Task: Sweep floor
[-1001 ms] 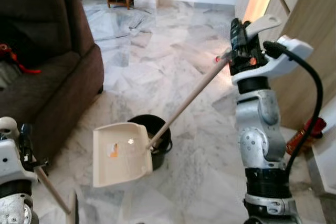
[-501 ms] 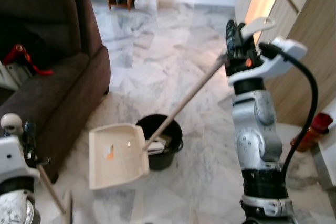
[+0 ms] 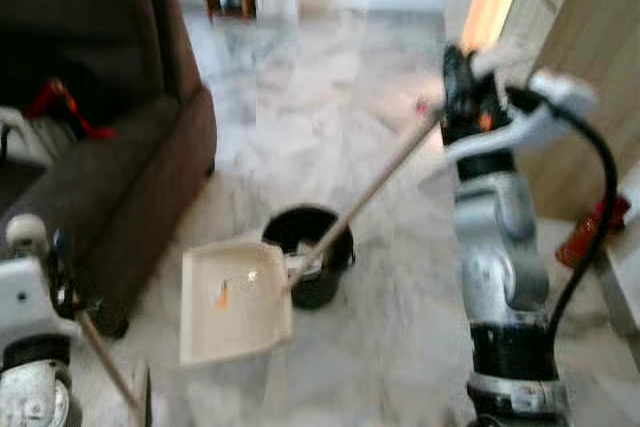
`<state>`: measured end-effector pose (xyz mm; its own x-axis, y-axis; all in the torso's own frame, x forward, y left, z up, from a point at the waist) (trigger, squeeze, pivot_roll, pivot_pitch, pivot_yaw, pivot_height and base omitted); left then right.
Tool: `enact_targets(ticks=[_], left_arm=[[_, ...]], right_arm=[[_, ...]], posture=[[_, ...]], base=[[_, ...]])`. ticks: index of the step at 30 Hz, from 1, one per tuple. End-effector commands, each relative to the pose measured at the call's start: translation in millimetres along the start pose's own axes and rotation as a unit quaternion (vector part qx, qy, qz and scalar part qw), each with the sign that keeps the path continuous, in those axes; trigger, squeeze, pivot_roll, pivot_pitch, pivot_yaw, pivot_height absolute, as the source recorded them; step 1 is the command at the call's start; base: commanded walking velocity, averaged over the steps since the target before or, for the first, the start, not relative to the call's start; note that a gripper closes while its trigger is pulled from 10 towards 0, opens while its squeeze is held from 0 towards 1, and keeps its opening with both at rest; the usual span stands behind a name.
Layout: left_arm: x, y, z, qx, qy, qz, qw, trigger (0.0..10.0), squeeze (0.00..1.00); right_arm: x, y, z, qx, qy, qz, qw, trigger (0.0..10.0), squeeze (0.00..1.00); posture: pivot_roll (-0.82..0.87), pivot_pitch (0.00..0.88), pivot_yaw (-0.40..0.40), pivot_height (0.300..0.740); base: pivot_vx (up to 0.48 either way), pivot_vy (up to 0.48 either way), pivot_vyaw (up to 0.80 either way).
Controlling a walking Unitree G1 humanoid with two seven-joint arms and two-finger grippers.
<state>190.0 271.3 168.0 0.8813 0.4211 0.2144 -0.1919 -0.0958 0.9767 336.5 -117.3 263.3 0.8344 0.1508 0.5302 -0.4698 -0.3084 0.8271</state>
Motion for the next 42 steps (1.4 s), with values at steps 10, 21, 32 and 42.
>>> enact_targets(ticks=[10, 21, 32, 42], left_arm=[[3.5, 12.0, 6.4, 0.006, -0.013, 0.030, 0.999, 10.0, 0.00], [3.6, 11.9, 6.4, 0.005, -0.012, 0.031, 0.999, 10.0, 0.00], [3.6, 10.7, 7.2, 0.004, -0.013, 0.029, 0.999, 10.0, 0.00], [4.3, 10.5, 10.4, -0.001, -0.017, 0.033, 0.999, 10.0, 0.00]], right_arm=[[4.6, 17.5, 1.6, 0.007, -0.006, 0.040, 0.999, 10.0, 0.00], [5.1, 18.2, 1.0, 0.007, -0.005, 0.041, 0.999, 10.0, 0.00], [5.2, 18.0, 1.0, 0.009, -0.005, 0.040, 0.999, 10.0, 0.00], [4.3, 17.7, 0.5, 0.012, -0.002, 0.041, 0.999, 10.0, 0.00]], posture=[[0.08, 0.088, 0.037, 0.740], [0.08, 0.087, 0.037, 0.740], [0.08, 0.087, 0.036, 0.740], [0.07, 0.061, 0.037, 0.740]], base=[[0.297, 0.000, 0.00], [0.297, 0.000, 0.00], [0.295, 0.000, 0.00], [0.298, 0.000, 0.00]])
Point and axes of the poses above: a point about 5 cm out from each wrist's last joint towards the gripper, its own x axis pointing out of the wrist towards the gripper, its own y axis along the axis of the wrist's last joint, z = x × y, the point moved 1 cm from there along x, pointing out of the wrist towards the gripper, and after that the axes turned 9 degrees about -x, right-handed, at the moved point
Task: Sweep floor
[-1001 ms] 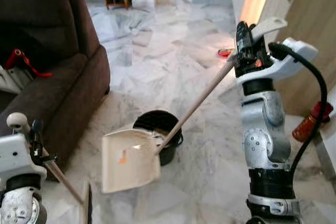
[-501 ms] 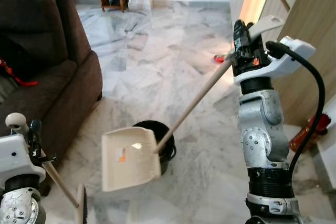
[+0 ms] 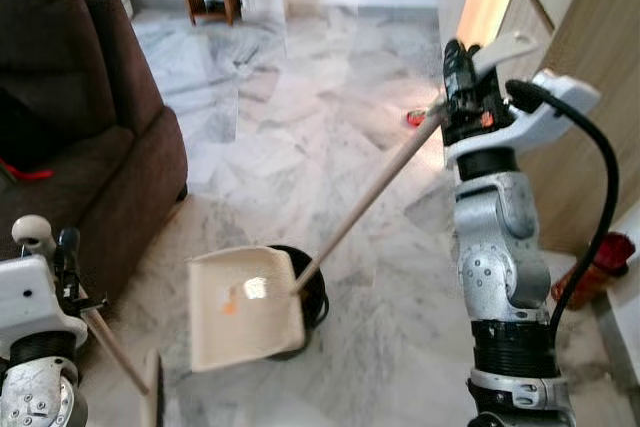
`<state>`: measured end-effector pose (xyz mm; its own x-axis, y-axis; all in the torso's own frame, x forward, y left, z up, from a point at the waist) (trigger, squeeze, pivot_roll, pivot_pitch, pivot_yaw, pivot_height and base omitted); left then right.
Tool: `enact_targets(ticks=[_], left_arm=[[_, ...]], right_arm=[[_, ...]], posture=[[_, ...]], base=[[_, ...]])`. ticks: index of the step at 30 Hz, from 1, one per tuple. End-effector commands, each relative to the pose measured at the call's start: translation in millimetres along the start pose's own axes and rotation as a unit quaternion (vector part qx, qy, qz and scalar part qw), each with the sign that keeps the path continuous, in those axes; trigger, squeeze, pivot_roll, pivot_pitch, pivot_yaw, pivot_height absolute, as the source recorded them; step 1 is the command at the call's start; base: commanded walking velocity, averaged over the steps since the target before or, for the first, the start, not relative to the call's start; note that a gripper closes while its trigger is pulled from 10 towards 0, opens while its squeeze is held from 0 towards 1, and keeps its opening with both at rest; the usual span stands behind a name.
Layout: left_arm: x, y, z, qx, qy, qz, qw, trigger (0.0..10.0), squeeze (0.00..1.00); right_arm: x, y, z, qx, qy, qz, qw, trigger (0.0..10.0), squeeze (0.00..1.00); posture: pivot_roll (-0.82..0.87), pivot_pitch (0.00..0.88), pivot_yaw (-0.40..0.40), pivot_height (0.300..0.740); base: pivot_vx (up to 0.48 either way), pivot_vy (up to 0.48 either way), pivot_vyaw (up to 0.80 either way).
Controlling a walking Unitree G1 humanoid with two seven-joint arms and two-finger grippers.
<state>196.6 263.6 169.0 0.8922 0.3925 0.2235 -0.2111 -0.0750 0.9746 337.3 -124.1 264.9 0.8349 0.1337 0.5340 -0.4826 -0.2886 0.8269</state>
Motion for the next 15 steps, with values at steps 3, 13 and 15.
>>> enact_targets(ticks=[3, 13, 15], left_arm=[[1.3, 9.8, 1.3, 0.012, -0.002, 0.028, 1.000, 10.0, 0.00], [0.4, 9.0, 5.2, 0.006, -0.003, 0.028, 1.000, 10.0, 0.00], [0.4, 8.9, 5.6, 0.005, -0.003, 0.027, 1.000, 10.0, 0.00]], right_arm=[[3.8, 15.1, -5.9, 0.023, 0.007, 0.037, 0.999, 10.0, 0.00], [5.4, 16.5, -7.6, 0.026, 0.011, 0.040, 0.999, 10.0, 0.00], [5.7, 16.2, -8.9, 0.026, 0.014, 0.039, 0.999, 10.0, 0.00]], posture=[[0.07, 0.057, 0.037, 0.740], [0.08, 0.047, 0.033, 0.740], [0.08, 0.053, 0.031, 0.740]], base=[[0.299, 0.000, 0.00], [0.295, 0.000, 0.00], [0.298, 0.000, 0.00]])
Point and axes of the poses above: a point about 5 cm out from each wrist's last joint towards the gripper, its own x axis pointing out of the wrist towards the gripper, its own y axis along the axis of the wrist's last joint, z = x × y, the point moved 1 cm from there along x, pointing out of the wrist towards the gripper, and after that the axes turned 9 degrees about -x, right-handed, at the moved point
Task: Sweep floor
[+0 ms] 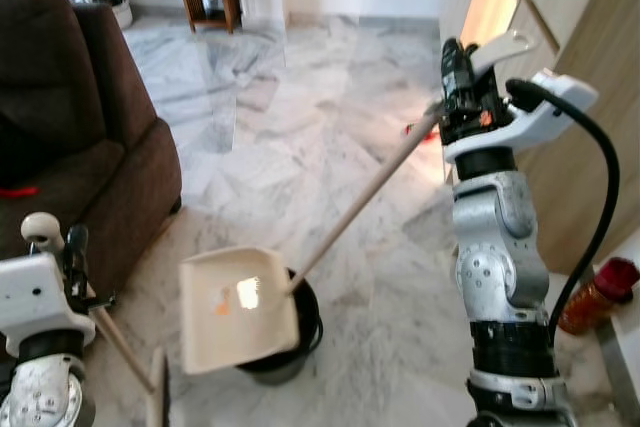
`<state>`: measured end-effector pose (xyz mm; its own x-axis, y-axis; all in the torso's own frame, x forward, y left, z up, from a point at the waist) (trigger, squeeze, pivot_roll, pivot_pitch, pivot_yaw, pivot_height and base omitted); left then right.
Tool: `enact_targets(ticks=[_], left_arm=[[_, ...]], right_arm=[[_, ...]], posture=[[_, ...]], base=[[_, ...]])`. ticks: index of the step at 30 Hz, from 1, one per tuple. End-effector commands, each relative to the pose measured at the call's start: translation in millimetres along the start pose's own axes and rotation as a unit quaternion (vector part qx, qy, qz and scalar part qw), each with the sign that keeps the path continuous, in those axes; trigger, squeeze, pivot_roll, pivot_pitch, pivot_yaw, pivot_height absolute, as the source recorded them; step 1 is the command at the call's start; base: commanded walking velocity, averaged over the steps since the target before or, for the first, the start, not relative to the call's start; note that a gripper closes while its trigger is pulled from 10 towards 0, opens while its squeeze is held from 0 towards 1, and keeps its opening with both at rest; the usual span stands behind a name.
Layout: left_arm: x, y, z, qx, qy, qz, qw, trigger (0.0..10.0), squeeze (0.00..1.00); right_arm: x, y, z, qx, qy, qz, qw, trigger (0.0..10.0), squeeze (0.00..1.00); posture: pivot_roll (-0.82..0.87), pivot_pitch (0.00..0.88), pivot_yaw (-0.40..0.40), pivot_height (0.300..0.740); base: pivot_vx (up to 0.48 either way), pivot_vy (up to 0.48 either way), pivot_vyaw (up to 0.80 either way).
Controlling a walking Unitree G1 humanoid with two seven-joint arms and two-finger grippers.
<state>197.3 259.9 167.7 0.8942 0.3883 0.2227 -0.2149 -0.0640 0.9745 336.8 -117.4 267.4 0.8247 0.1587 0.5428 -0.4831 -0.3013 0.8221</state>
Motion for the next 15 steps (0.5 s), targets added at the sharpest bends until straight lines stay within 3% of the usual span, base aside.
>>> enact_targets(ticks=[1, 15], left_arm=[[1.6, 10.1, 2.0, 0.011, -0.001, 0.028, 1.000, 10.0, 0.00], [0.3, 9.5, 5.4, 0.008, 0.000, 0.027, 1.000, 10.0, 0.00]], right_arm=[[4.0, 15.7, -2.1, 0.019, 0.000, 0.037, 0.999, 10.0, 0.00], [4.3, 14.1, -6.9, 0.026, 0.010, 0.033, 0.999, 10.0, 0.00]], posture=[[0.08, 0.053, 0.031, 0.740], [0.08, 0.070, 0.030, 0.740]], base=[[0.300, 0.000, 0.00], [0.297, 0.000, 0.00]])
Point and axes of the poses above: a point about 5 cm out from each wrist's last joint towards the gripper, its own x axis pointing out of the wrist towards the gripper, its own y axis along the axis of the wrist's last joint, z = x × y, the point moved 1 cm from there along x, pointing out of the wrist towards the gripper, and after that the axes turned 9 degrees about -x, right-handed, at the moved point
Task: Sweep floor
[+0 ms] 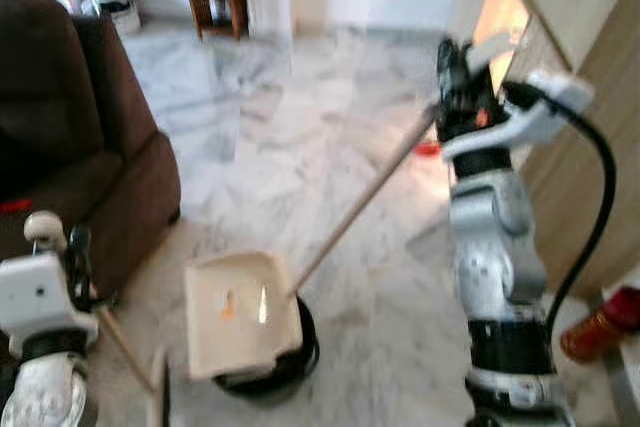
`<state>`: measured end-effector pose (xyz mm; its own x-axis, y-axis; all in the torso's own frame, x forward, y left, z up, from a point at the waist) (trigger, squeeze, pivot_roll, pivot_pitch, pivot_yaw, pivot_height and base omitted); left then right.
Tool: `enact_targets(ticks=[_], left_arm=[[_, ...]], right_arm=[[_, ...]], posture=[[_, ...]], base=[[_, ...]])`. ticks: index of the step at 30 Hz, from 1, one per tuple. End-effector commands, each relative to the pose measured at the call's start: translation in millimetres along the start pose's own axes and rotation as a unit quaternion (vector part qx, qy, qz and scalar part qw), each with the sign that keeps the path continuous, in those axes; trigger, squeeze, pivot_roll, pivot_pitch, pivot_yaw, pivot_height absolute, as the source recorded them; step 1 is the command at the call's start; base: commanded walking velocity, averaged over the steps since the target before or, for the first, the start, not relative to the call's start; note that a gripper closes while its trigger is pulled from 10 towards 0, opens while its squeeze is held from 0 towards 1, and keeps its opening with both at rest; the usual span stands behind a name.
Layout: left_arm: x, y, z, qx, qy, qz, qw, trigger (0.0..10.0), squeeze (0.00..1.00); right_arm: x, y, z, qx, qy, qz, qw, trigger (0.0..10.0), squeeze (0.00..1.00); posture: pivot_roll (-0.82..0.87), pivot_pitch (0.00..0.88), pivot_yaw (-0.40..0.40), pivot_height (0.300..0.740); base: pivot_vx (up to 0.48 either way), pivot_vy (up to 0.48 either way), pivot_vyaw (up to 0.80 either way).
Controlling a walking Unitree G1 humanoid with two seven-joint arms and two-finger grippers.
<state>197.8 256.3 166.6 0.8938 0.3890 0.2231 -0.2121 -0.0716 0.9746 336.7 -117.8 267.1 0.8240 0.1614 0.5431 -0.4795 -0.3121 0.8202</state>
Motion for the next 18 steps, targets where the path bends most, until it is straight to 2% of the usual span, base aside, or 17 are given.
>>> enact_targets(ticks=[1, 6, 13, 15, 18], left_arm=[[1.5, 11, 2.1, 0.003, -0.001, 0.028, 1.000, 10.0, 0.00], [1.3, 12, 2.1, 0.002, -0.002, 0.031, 1.000, 10.0, 0.00], [1.0, 12, 1.8, 0.003, -0.002, 0.030, 1.000, 10.0, 0.00], [0.8, 12, 1.9, 0.003, -0.002, 0.030, 1.000, 10.0, 0.00], [0.2, 12, 2.3, 0.002, -0.002, 0.031, 1.000, 10.0, 0.00]], right_arm=[[4.5, 14, -7.7, 0.020, 0.009, 0.033, 0.999, 10.0, 0.00], [3.8, 13, -9.6, 0.019, 0.015, 0.031, 0.999, 10.0, 0.00], [3.8, 14, -17.0, -0.007, 0.029, 0.038, 0.999, 10.0, 0.00], [2.3, 17, -25.4, -0.041, 0.051, 0.048, 0.997, 10.0, 0.00], [0.1, 18, -35.2, -0.044, 0.066, 0.056, 0.995, 10.0, 0.00]], posture=[[0.08, 0.070, 0.030, 0.740], [0.09, 0.077, 0.032, 0.740], [0.09, 0.085, 0.033, 0.740], [0.08, 0.089, 0.034, 0.740], [0.08, 0.090, 0.034, 0.740]], base=[[0.270, 0.000, 0.00], [0.000, 0.000, 0.00], [0.000, 0.000, 0.00], [0.000, 0.000, 0.00], [0.000, 0.000, 0.00]])
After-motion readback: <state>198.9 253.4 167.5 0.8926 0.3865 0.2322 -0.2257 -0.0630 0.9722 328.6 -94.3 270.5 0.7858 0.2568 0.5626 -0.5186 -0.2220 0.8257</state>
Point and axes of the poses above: a point about 5 cm out from each wrist's last joint towards the gripper, its own x axis pointing out of the wrist towards the gripper, its own y axis along the axis of the wrist's last joint, z = x × y, the point moved 1 cm from there along x, pointing out of the wrist towards the gripper, and after that the axes turned 9 degrees about -x, right-handed, at the moved point
